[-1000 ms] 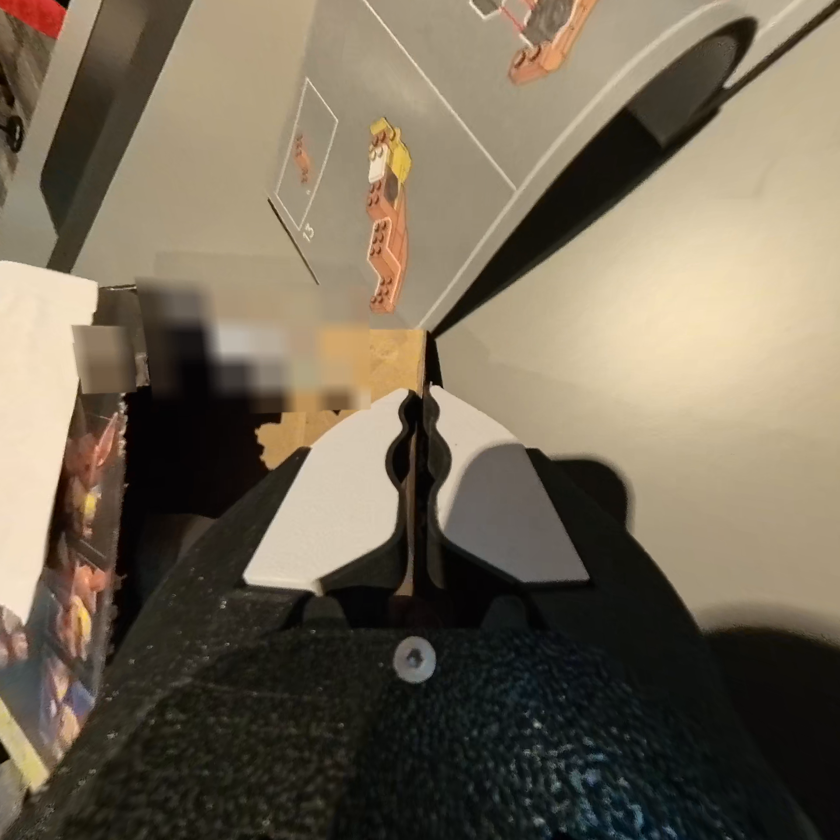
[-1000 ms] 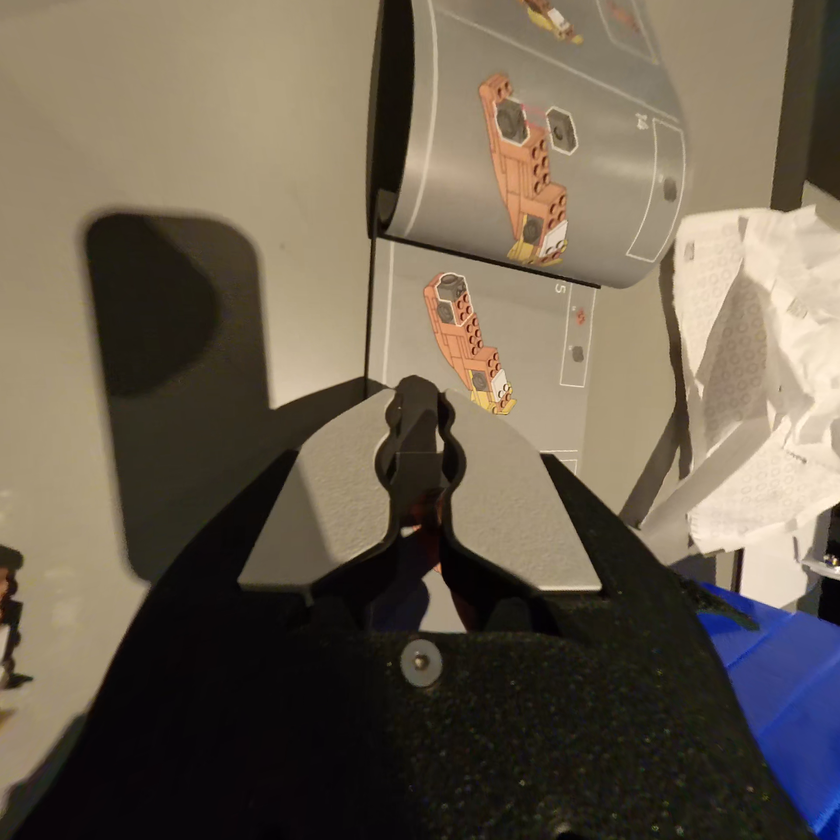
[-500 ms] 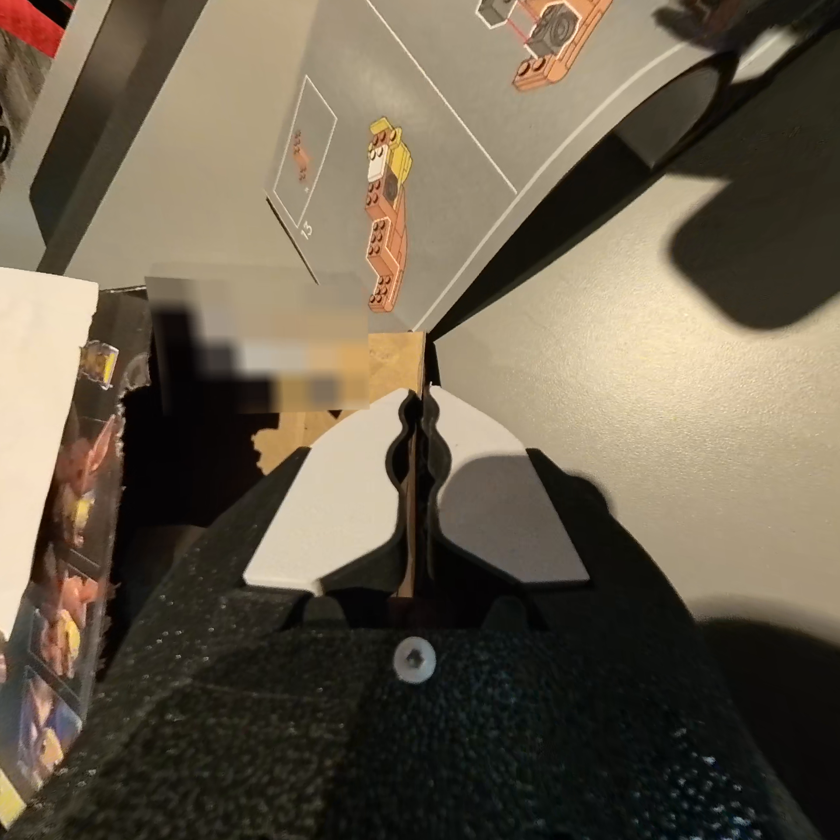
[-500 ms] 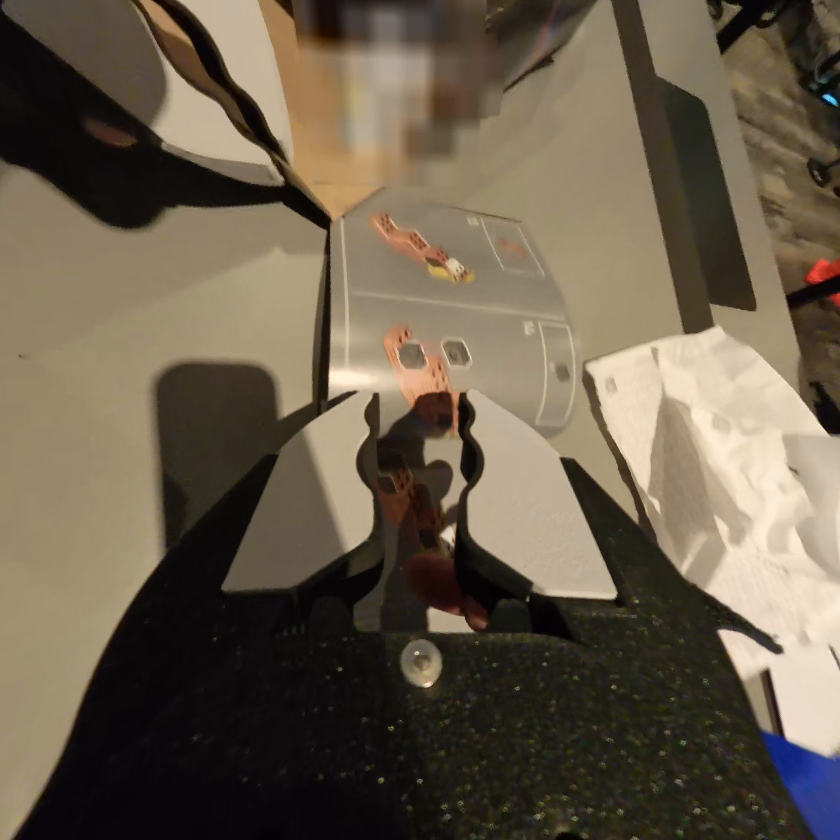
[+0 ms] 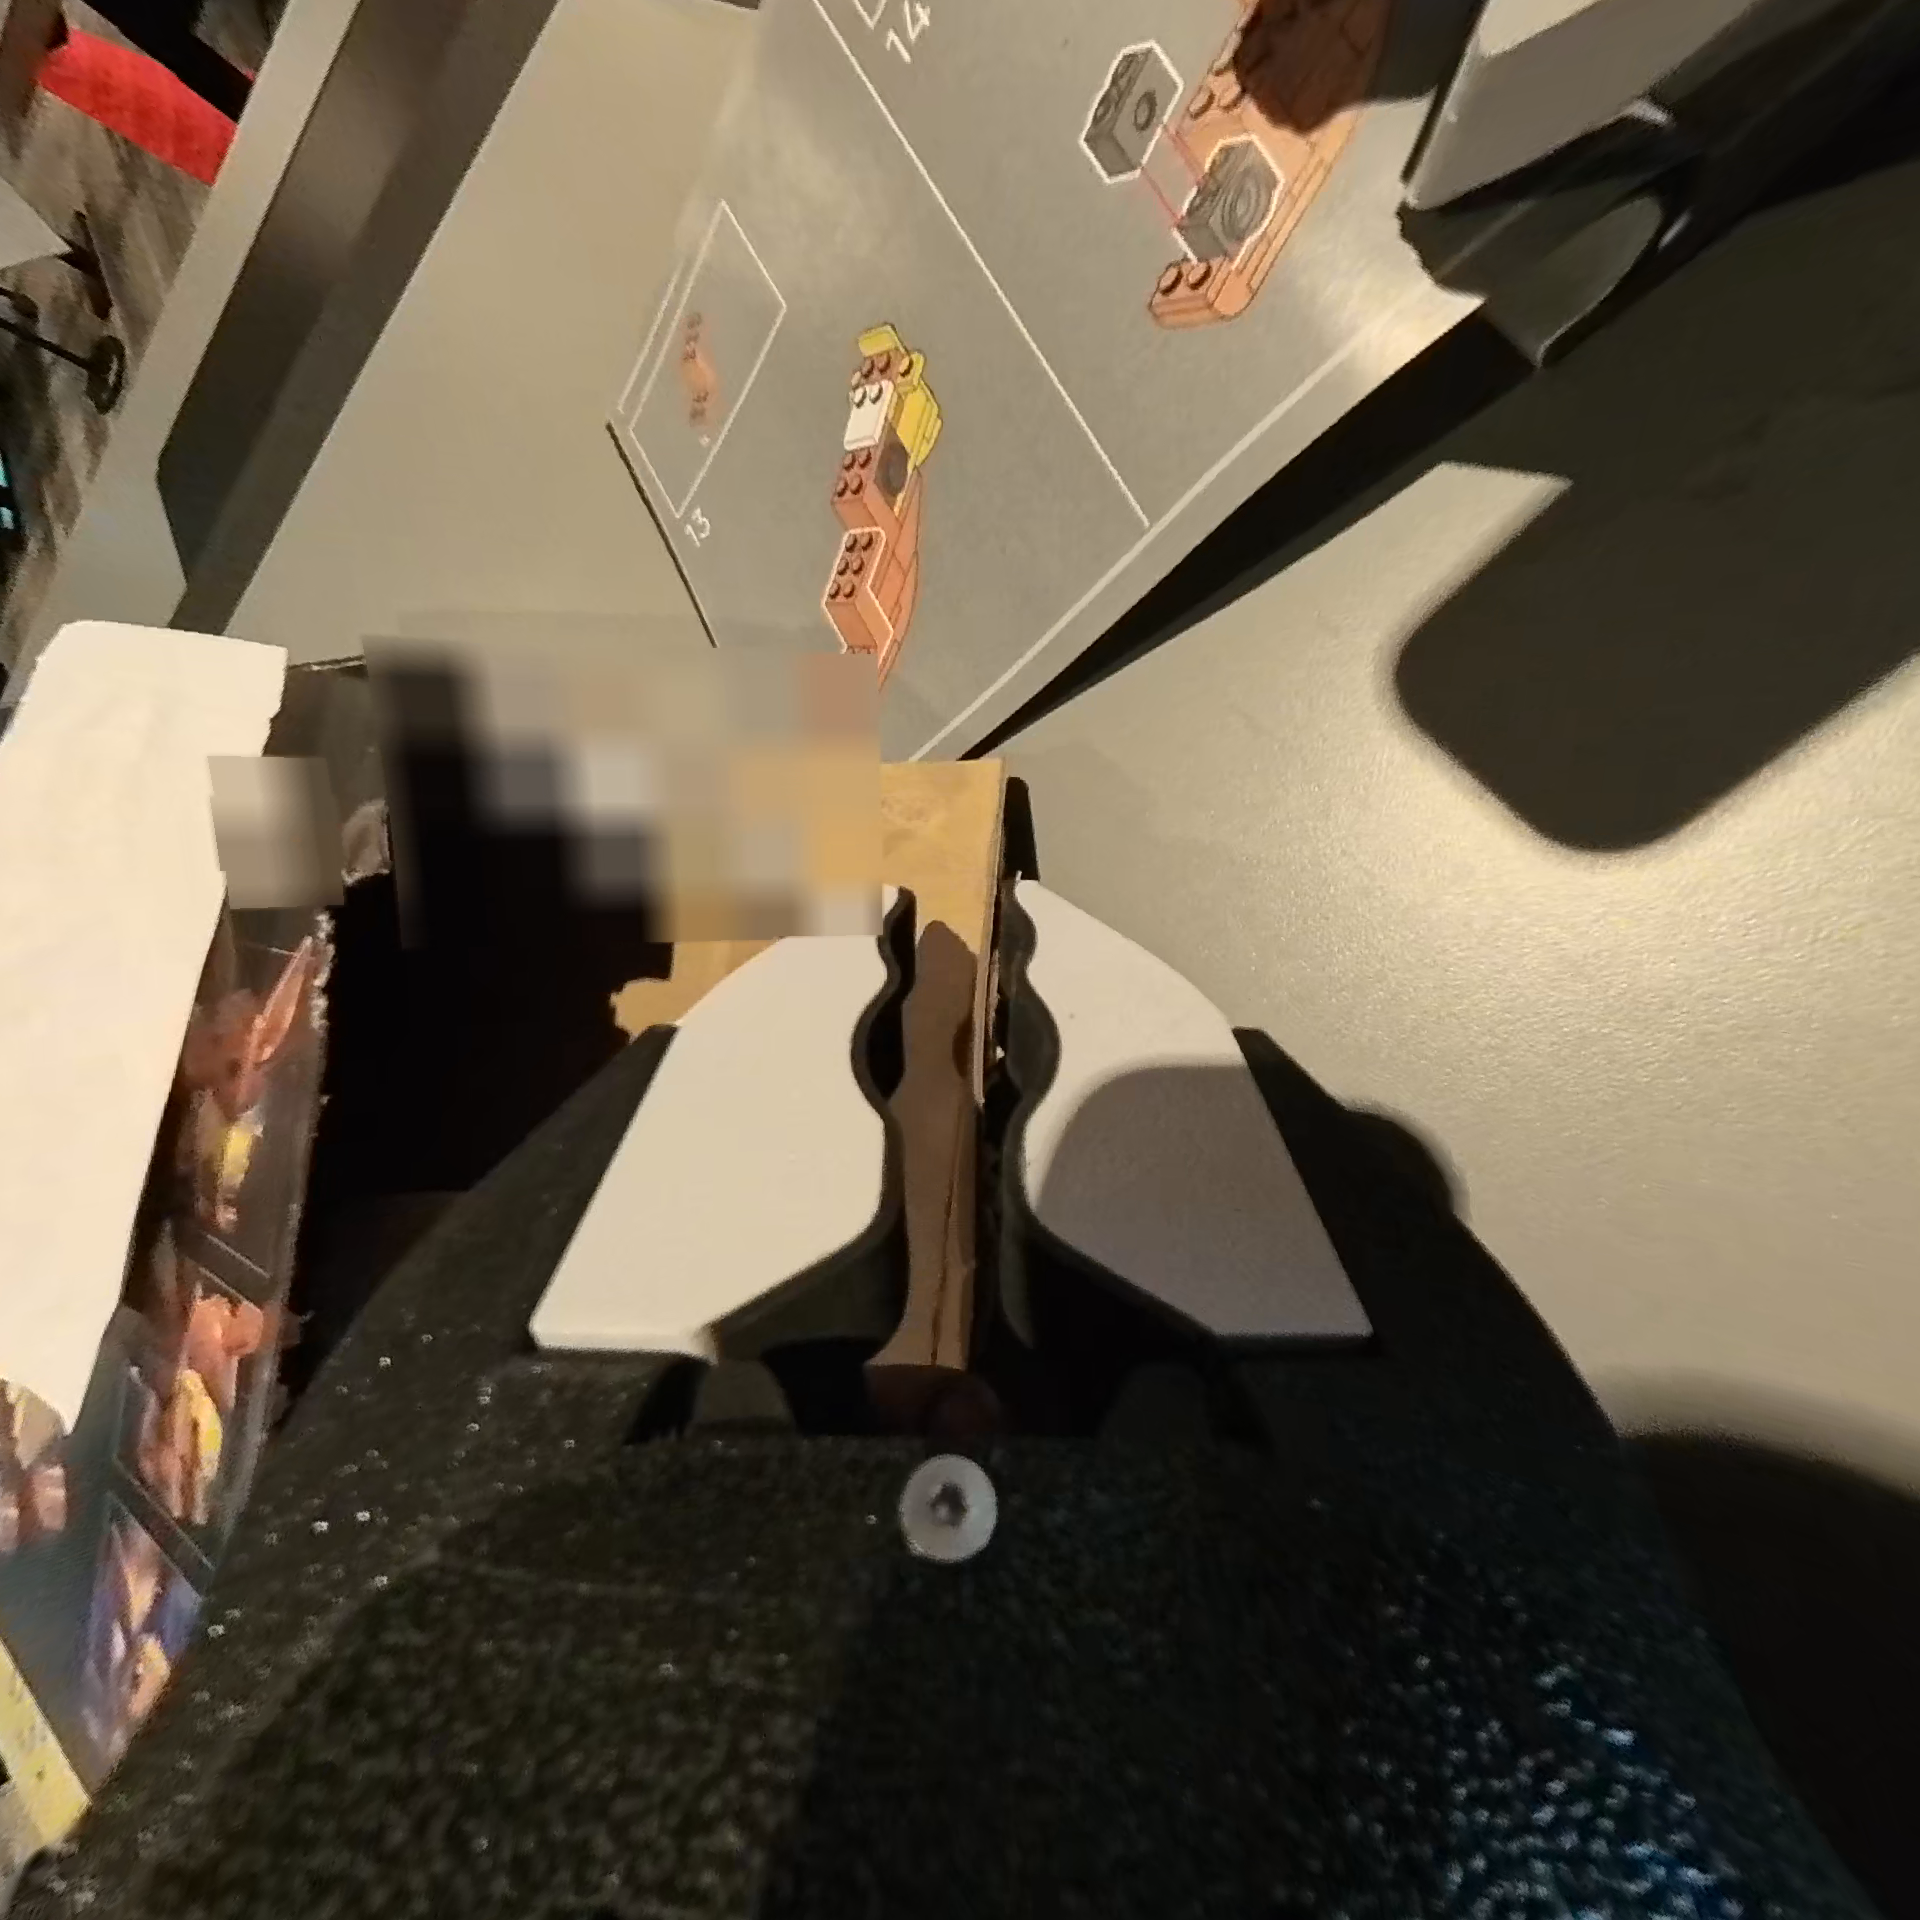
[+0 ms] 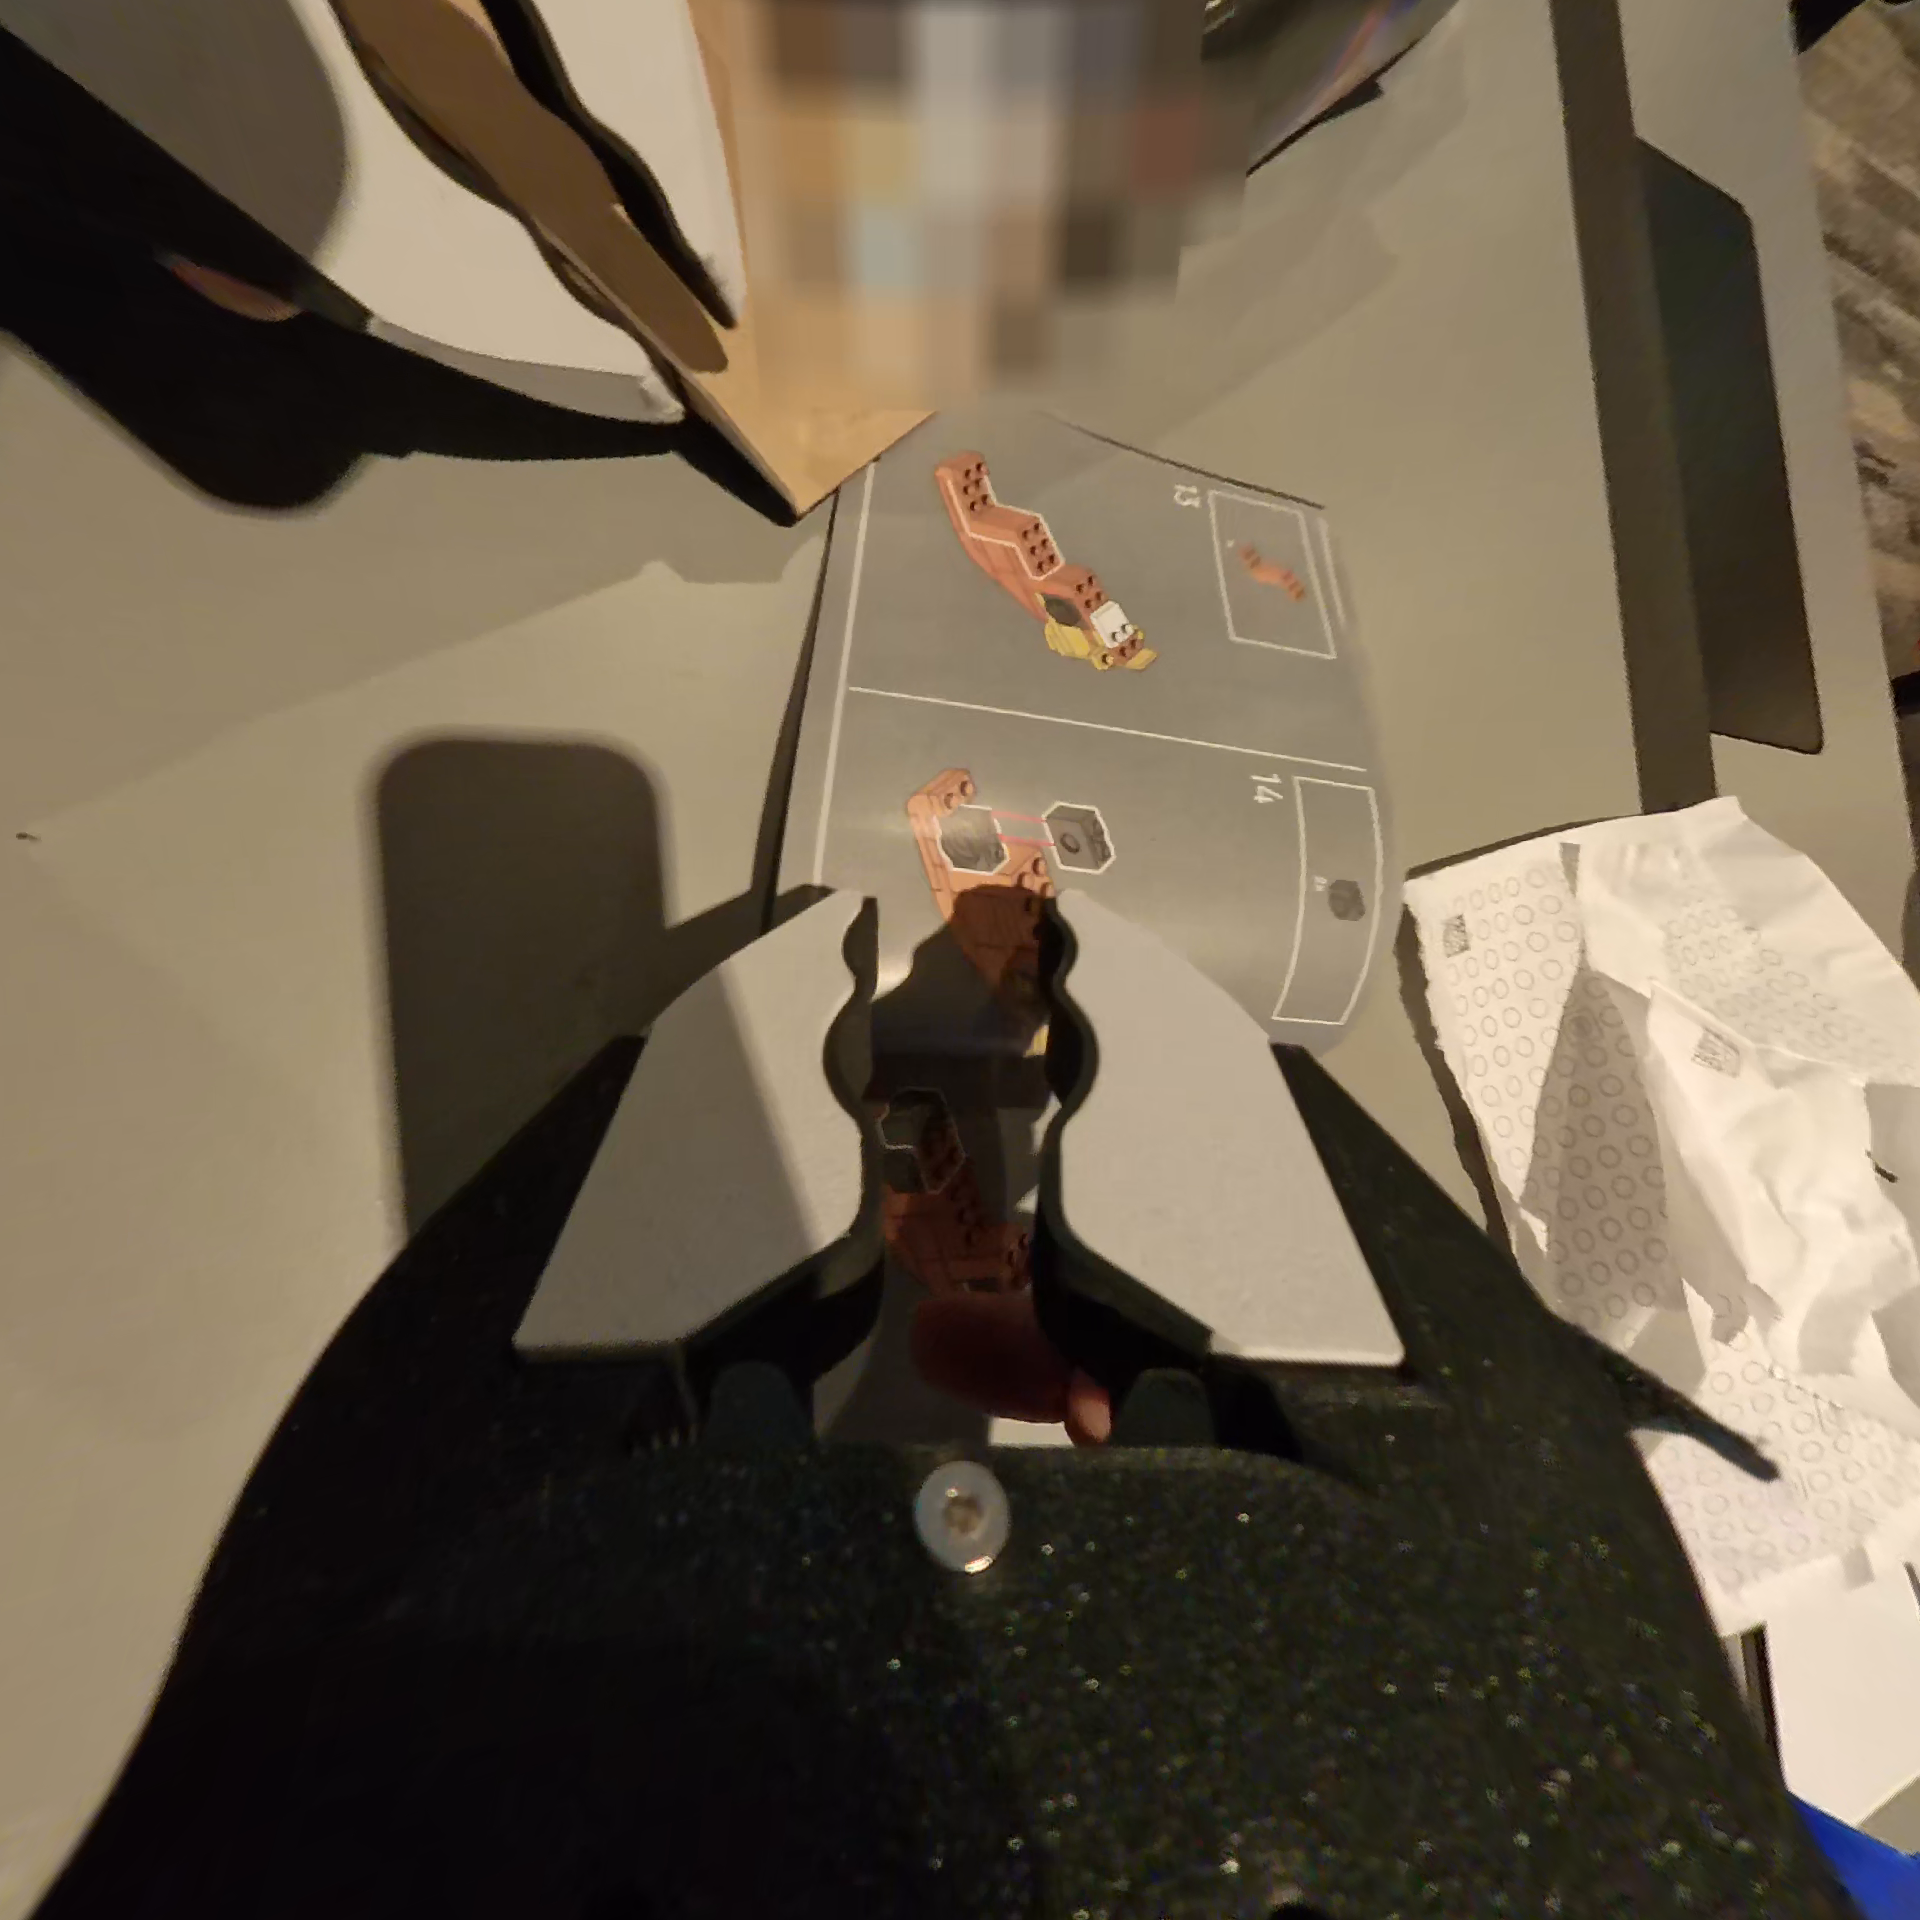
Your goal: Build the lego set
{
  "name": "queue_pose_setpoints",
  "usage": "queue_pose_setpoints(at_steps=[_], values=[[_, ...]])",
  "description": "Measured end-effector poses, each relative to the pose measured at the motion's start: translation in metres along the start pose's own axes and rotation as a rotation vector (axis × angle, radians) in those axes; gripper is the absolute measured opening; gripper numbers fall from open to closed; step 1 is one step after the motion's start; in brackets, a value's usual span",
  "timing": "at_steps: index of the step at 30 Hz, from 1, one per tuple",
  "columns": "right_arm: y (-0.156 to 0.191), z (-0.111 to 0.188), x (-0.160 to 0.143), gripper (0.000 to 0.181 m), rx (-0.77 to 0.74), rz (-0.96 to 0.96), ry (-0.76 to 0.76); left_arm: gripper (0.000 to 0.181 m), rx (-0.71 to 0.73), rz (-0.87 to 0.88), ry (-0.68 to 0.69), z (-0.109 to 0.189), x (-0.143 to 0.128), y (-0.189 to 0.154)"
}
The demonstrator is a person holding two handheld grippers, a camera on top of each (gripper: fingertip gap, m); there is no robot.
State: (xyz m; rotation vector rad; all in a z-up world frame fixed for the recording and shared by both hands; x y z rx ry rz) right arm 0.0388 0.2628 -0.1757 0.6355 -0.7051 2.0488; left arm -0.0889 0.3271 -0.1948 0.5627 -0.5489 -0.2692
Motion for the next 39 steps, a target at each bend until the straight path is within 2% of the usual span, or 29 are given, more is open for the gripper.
queue_pose_setpoints(at_steps=[4, 12, 16, 19, 31, 39], values=[[0.002, -0.001, 0.000, 0.028, 0.026, 0.020, 0.014, 0.012, 0.012, -0.023, 0.003, 0.001, 0.000, -0.001], [0.002, -0.004, 0.001, 0.028, 0.062, 0.039, 0.038, 0.019, 0.083, -0.108, 0.054, 0.006, -0.011, -0.004], [0.003, -0.005, 0.000, 0.028, 0.085, 0.039, 0.045, 0.007, 0.071, -0.129, 0.042, 0.003, -0.009, -0.007], [0.004, -0.005, -0.001, 0.027, 0.101, 0.043, 0.053, 0.004, 0.080, -0.128, 0.033, 0.002, -0.006, -0.003], [0.005, -0.004, -0.002, 0.027, 0.119, 0.053, 0.056, 0.005, 0.072, -0.138, 0.037, -0.014, 0.002, 0.004], [0.004, 0.001, 0.000, 0.028, 0.108, 0.066, 0.026, 0.011, 0.063, -0.148, 0.051, -0.017, 0.001, 0.001]])
Point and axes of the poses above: each gripper's, where its closed fingertips meet, z back along the fingers, x out of its top, y = z × x across the jaws, the point moved 4 cm from there along z, back along the fingers, and after that the axes turned 11 degrees about -z, right-handed, at the moved point
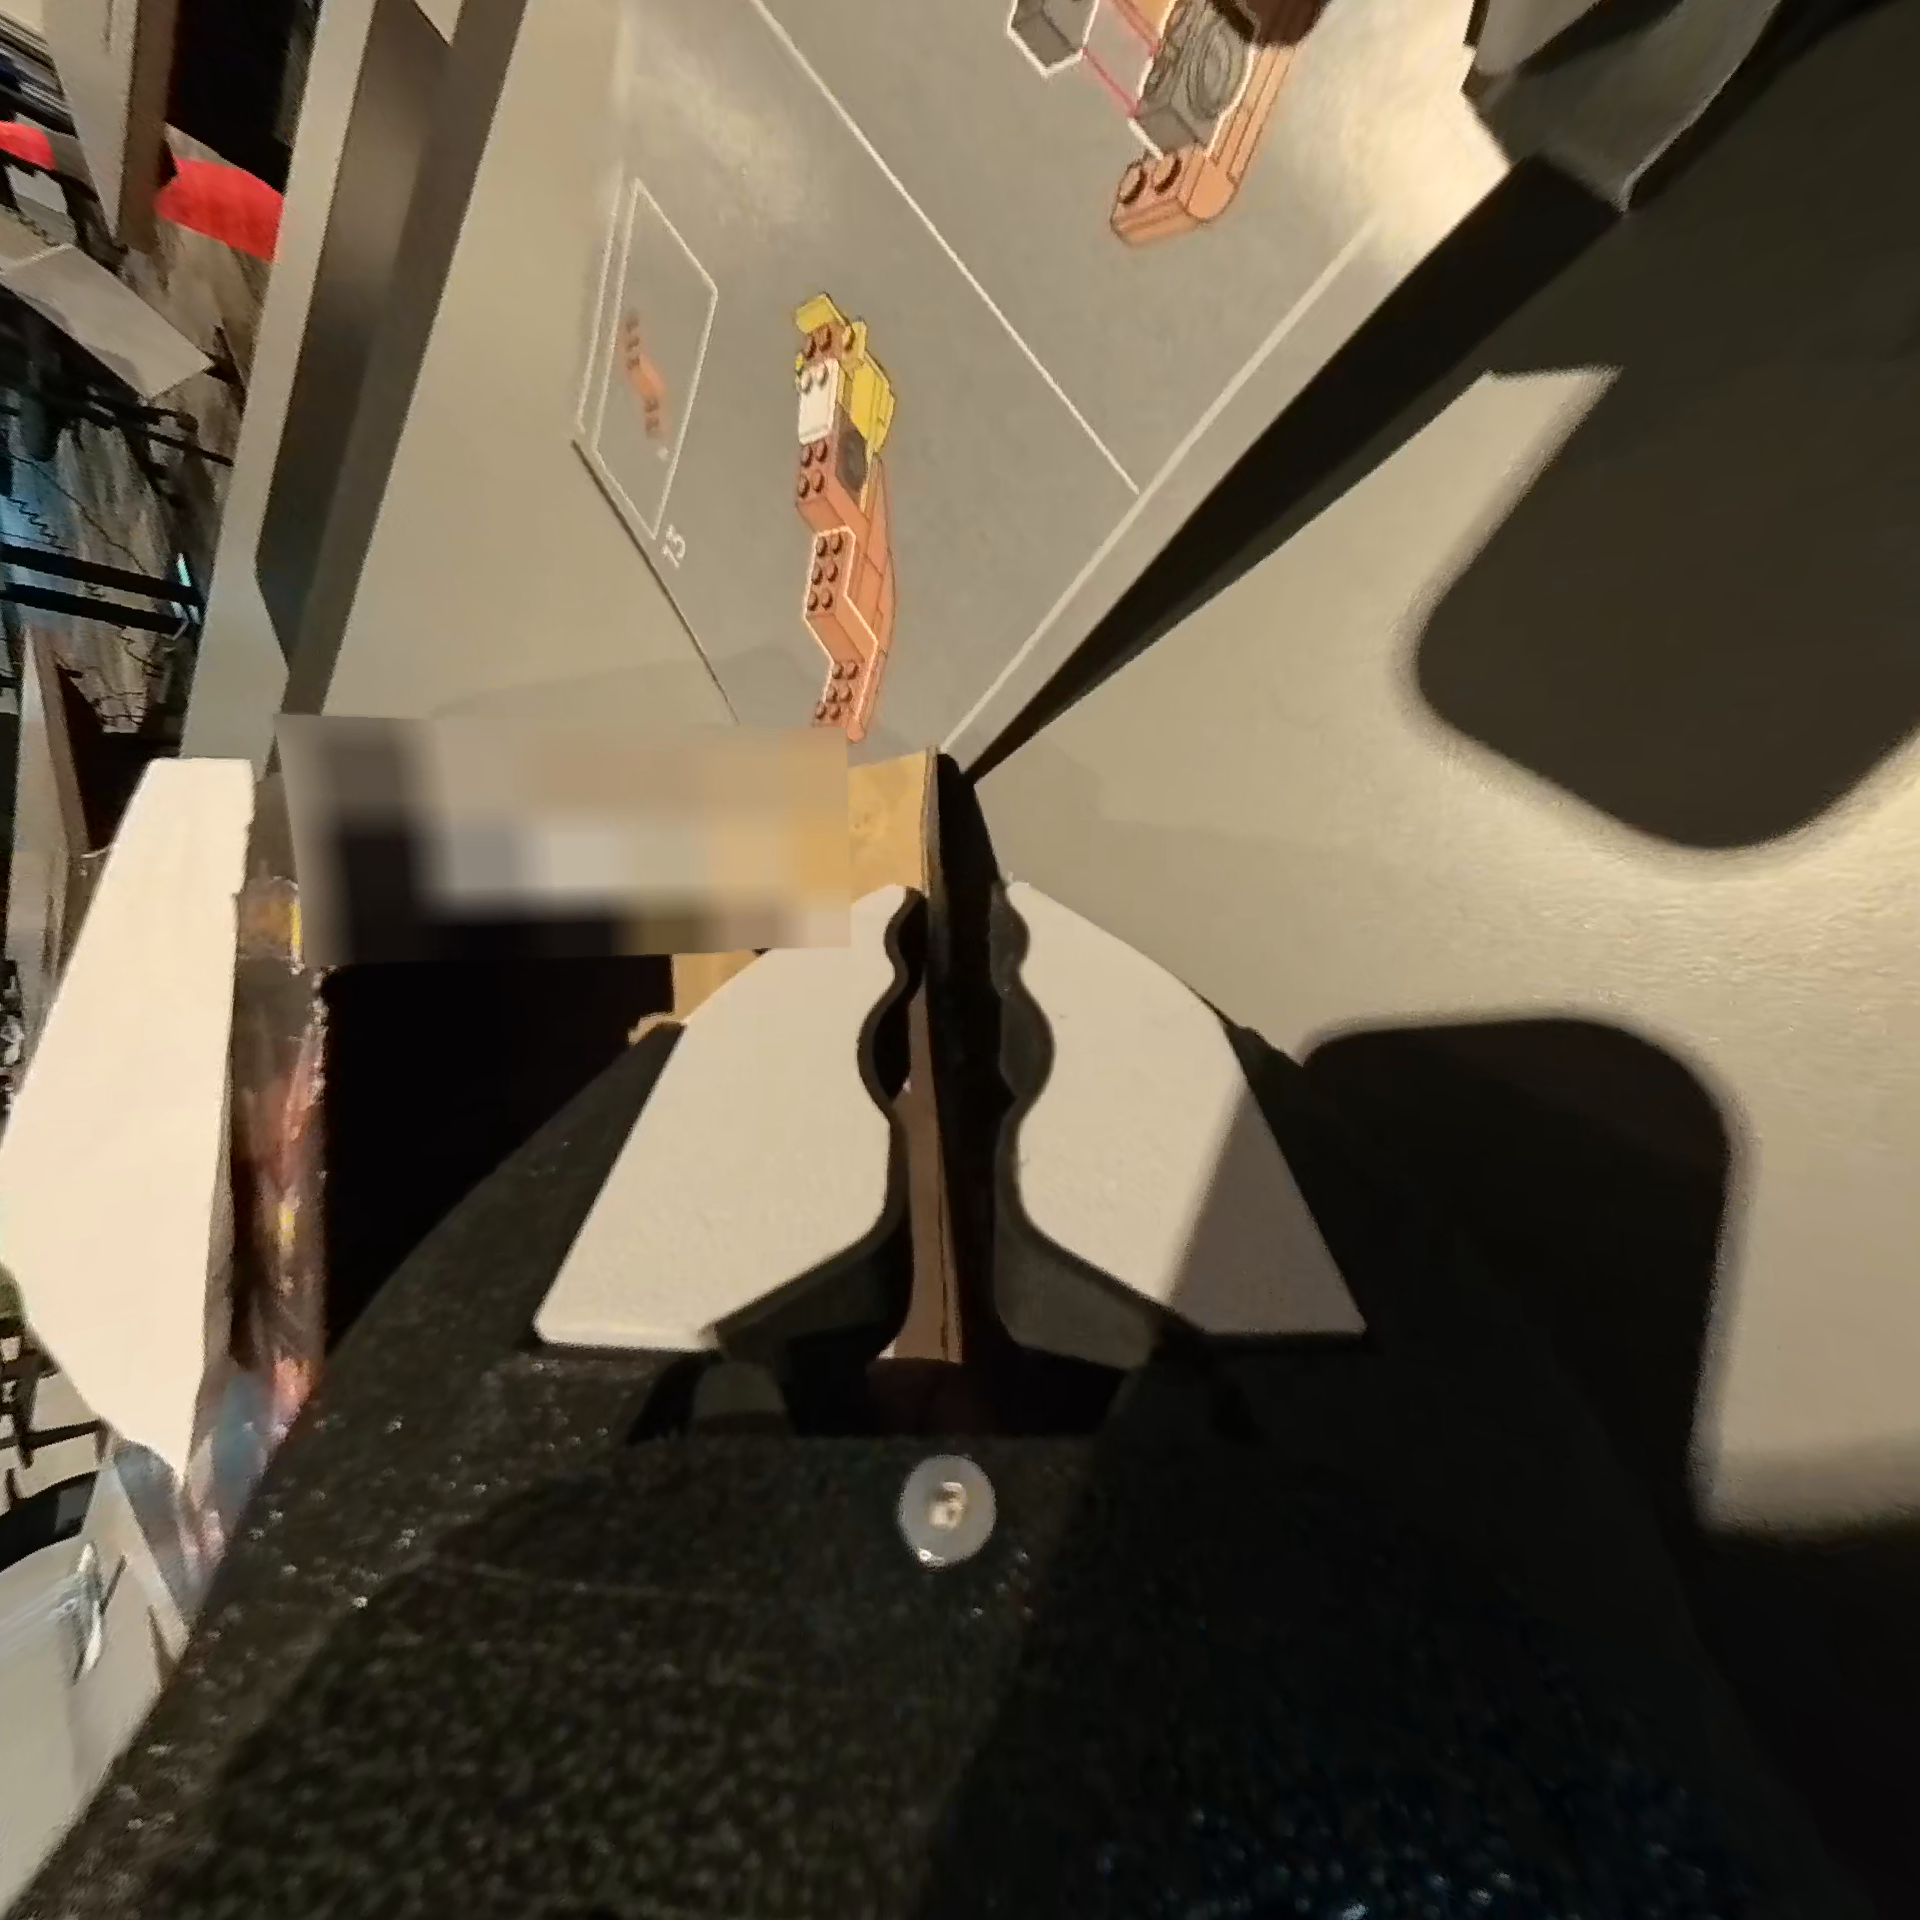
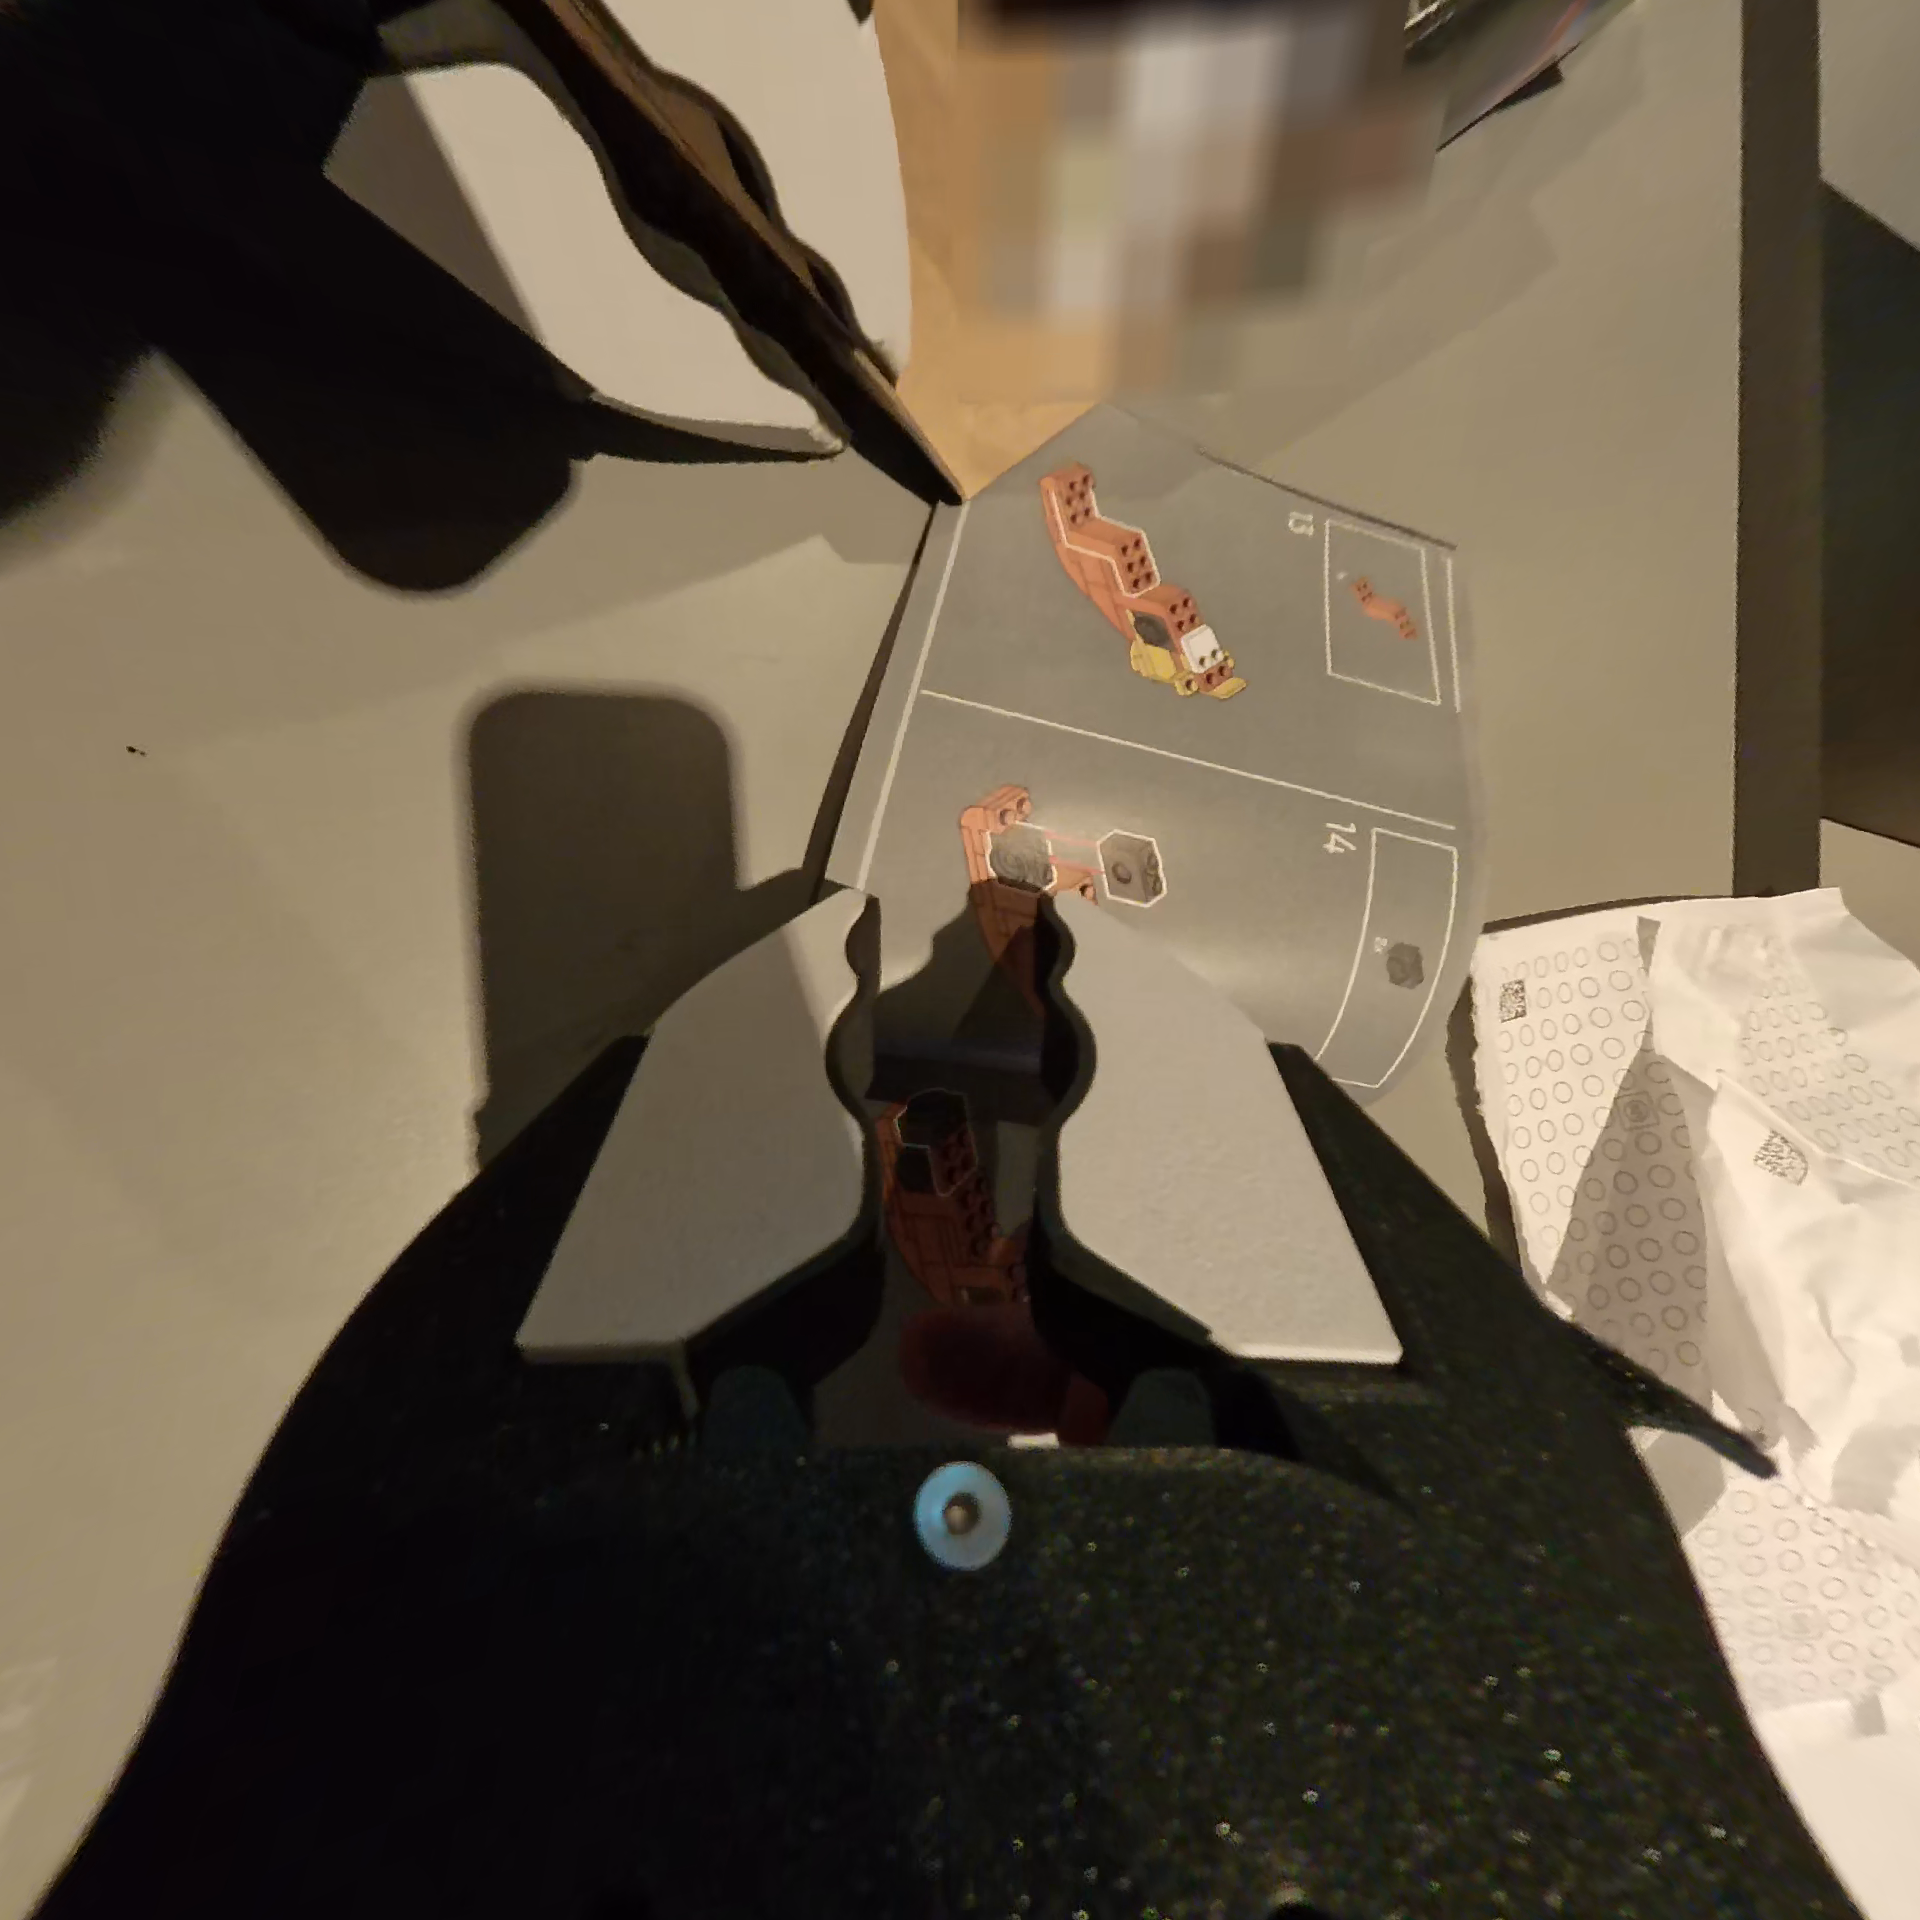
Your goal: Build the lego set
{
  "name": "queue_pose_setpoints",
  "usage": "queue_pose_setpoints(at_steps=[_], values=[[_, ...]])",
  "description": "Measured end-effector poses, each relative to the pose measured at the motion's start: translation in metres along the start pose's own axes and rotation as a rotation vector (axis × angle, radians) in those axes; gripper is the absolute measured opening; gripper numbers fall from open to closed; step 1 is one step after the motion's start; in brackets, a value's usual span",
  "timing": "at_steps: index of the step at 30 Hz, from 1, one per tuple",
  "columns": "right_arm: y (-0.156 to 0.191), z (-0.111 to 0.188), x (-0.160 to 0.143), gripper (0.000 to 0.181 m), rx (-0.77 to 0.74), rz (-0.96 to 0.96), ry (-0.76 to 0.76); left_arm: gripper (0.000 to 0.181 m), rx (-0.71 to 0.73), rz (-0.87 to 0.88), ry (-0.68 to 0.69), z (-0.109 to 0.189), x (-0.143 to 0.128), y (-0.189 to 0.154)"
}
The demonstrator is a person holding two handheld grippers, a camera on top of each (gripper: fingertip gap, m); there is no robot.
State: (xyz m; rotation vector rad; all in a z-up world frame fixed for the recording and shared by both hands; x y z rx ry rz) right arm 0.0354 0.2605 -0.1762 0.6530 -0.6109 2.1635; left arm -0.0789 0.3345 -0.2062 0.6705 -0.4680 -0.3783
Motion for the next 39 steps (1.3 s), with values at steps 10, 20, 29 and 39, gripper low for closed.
queue_pose_setpoints(at_steps=[10, 20, 29, 39], values=[[0.000, 0.007, -0.002, 0.029, -0.003, -0.006, -0.024, 0.013, -0.013, 0.058, -0.051, 0.005, 0.005, 0.001], [-0.007, 0.030, -0.002, 0.035, 0.018, -0.062, -0.081, 0.014, 0.002, 0.105, -0.097, 0.014, 0.009, 0.004], [-0.077, 0.023, 0.004, 0.038, -0.134, -0.378, -0.088, 0.013, 0.008, 0.182, -0.153, 0.022, 0.008, 0.003], [-0.110, -0.015, 0.027, 0.039, 0.128, -0.495, 0.127, 0.011, -0.004, -0.007, -0.271, 0.025, 0.040, -0.010]])
Point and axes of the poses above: each gripper's, where its closed fingertips meet, z back along the fingers, x out of its top, y = z × x across the jaws, the point moved 4 cm from there along z, back along the fingers, and after that the axes turned 11 degrees about -z, right-handed, at the moved point
